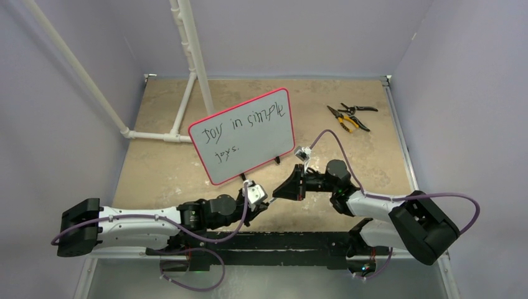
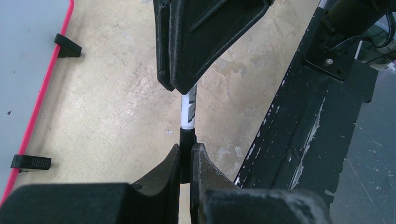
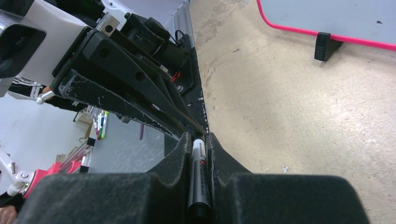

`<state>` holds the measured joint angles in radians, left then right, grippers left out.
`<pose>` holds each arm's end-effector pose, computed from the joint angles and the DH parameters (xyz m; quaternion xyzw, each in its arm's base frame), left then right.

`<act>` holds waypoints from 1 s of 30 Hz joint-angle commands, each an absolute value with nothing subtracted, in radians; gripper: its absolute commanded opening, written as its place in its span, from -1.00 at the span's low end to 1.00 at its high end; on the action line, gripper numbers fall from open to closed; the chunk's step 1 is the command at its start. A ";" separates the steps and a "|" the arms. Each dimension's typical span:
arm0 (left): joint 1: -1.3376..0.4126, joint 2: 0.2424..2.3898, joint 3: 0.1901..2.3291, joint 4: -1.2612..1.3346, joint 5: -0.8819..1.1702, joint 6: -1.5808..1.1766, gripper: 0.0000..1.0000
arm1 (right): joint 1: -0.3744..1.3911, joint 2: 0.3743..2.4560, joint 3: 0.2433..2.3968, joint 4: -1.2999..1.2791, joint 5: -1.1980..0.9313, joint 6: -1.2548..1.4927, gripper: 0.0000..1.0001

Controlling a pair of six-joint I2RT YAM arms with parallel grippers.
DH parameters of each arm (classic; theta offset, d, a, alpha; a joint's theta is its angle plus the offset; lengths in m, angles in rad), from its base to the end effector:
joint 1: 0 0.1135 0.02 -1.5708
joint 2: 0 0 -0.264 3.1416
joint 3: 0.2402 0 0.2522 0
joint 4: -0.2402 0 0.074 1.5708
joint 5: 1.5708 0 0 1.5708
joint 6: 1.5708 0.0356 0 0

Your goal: Write a sentence on the whiteboard

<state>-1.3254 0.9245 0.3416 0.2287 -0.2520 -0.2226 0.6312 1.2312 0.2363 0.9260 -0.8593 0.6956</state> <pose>0.0573 -0.1921 0.2019 0.3653 0.7311 -0.3225 0.4775 0.1559 0.1473 0.1830 -0.2627 0.6734 0.6219 0.3012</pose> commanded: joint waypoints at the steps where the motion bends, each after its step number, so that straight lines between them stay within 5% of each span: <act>1: -1.322 0.926 0.427 0.360 -0.323 -0.216 -1.00 | 0.643 1.230 0.247 0.927 -0.930 0.713 -1.00; 4: -1.322 0.912 0.438 0.315 -0.316 -0.238 -1.00 | 0.643 1.226 0.243 0.927 -0.924 0.713 -1.00; 16: -1.322 0.816 0.502 0.026 -0.249 -0.348 -0.05 | 0.644 1.229 0.242 0.924 -0.907 0.709 -1.00; 25: -1.322 0.872 0.517 -0.105 -0.173 -0.432 0.34 | 0.643 1.182 0.239 0.902 -0.871 0.706 -1.00; 30: -1.322 0.922 0.515 -0.087 -0.179 -0.437 0.40 | 0.643 1.181 0.242 0.907 -0.878 0.701 -1.00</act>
